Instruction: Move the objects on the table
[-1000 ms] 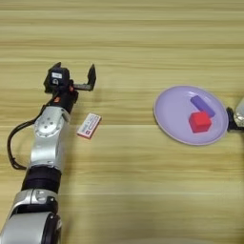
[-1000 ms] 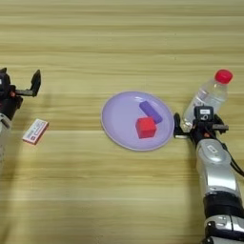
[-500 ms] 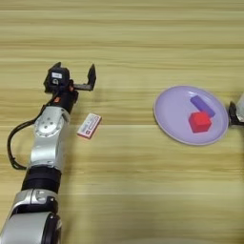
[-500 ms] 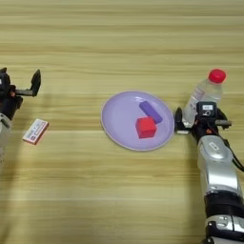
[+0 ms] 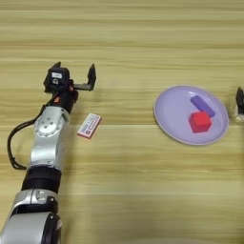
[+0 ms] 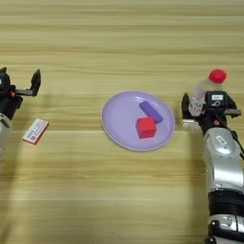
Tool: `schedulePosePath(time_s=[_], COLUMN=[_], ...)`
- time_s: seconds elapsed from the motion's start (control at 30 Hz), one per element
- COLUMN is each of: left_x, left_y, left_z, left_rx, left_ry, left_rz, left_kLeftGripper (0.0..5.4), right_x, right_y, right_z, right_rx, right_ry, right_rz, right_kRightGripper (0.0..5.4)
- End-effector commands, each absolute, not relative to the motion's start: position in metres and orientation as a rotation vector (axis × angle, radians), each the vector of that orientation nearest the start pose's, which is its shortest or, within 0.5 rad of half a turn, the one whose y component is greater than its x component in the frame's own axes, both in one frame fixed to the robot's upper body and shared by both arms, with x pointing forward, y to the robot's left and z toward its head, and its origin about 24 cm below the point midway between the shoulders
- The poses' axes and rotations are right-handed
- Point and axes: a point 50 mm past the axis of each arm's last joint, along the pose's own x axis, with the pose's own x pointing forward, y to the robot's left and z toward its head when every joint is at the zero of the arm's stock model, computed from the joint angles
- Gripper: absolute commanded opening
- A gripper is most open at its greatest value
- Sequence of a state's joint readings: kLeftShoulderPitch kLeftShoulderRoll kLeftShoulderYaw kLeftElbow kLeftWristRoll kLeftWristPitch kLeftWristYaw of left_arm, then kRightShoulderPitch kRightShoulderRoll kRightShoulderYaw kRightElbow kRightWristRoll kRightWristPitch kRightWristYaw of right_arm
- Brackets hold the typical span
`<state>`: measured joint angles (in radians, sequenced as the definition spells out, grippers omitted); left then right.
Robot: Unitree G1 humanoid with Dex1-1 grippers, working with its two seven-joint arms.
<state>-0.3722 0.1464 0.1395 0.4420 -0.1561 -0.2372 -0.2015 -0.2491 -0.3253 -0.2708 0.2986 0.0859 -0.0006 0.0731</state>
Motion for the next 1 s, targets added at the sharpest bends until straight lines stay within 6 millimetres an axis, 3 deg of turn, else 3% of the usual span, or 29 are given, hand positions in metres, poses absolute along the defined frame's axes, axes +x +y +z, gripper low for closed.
schedulePosePath(time_s=[0.03,0.37,0.6,1.0], left_x=[0.322,0.323,0.323,0.318], left_y=[0.184,0.184,0.183,0.184], left_z=[0.074,0.072,0.072,0.064], left_rx=[-0.013,-0.014,-0.014,0.077], left_ry=[-0.188,-0.185,-0.184,-0.145], left_rz=[-0.112,-0.111,-0.11,-0.134], left_kLeftGripper=[5.4,5.4,5.4,5.4], right_x=[0.294,0.292,0.28,0.262], right_y=[-0.274,-0.269,-0.26,-0.213], right_z=[0.089,0.118,0.145,0.16], right_rx=[-0.157,-0.177,-0.212,-0.222], right_ry=[-0.084,-0.217,-0.348,-0.469], right_rz=[-0.208,-0.189,-0.177,-0.007], right_kRightGripper=[5.38,5.38,5.38,5.38])
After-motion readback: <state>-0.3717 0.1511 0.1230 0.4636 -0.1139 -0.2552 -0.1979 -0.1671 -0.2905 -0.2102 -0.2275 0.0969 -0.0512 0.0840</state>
